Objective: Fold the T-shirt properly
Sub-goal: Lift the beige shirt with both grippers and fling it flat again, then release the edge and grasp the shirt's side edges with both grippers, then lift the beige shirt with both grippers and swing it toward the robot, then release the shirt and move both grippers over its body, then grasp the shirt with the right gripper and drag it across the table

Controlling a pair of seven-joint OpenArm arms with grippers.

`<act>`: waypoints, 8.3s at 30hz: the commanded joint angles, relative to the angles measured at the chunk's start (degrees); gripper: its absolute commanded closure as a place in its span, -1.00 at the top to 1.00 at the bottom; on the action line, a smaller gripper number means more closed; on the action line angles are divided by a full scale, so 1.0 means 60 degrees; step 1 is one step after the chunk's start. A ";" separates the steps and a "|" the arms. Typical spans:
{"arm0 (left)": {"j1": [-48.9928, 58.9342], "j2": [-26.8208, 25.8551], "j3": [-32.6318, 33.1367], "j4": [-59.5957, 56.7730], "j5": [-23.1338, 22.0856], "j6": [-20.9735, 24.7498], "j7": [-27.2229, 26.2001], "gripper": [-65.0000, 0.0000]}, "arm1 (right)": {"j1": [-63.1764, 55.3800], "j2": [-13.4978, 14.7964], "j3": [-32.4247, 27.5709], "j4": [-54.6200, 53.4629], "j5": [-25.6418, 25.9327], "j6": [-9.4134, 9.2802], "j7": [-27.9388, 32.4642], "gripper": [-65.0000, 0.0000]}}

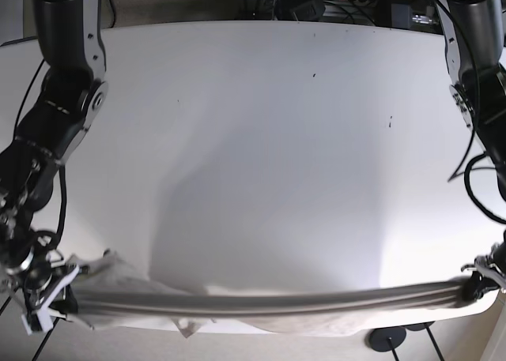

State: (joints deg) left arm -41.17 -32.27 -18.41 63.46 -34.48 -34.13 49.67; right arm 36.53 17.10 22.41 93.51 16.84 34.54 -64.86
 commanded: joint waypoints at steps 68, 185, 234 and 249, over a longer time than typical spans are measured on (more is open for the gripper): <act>0.5652 0.2250 -0.2843 0.4346 0.2721 -0.0810 -0.0491 0.02 | -0.2814 -0.0103 -0.1150 -0.6568 0.0146 0.0492 0.4165 0.28; 0.4700 0.1591 -0.2374 0.2720 0.1388 -0.0136 -0.0784 -1.00 | -0.5173 -0.0660 0.0946 0.0407 0.0468 0.0638 0.0708 -0.94; 0.3777 0.2749 0.1201 0.2822 0.1388 0.1197 -0.1927 -0.06 | -0.0822 -0.1481 -0.0314 -0.6934 -0.3268 0.0909 0.5352 0.77; 0.3982 0.2119 -0.0660 0.3438 0.1388 0.1197 -0.1912 -0.06 | -0.1847 -0.3092 -0.2468 -0.7461 -0.3268 0.0623 0.6231 0.38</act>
State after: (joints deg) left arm -15.94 -18.79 -22.55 82.98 -25.32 -26.87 39.55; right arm 24.93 -1.48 7.29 48.77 -1.91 37.58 -24.45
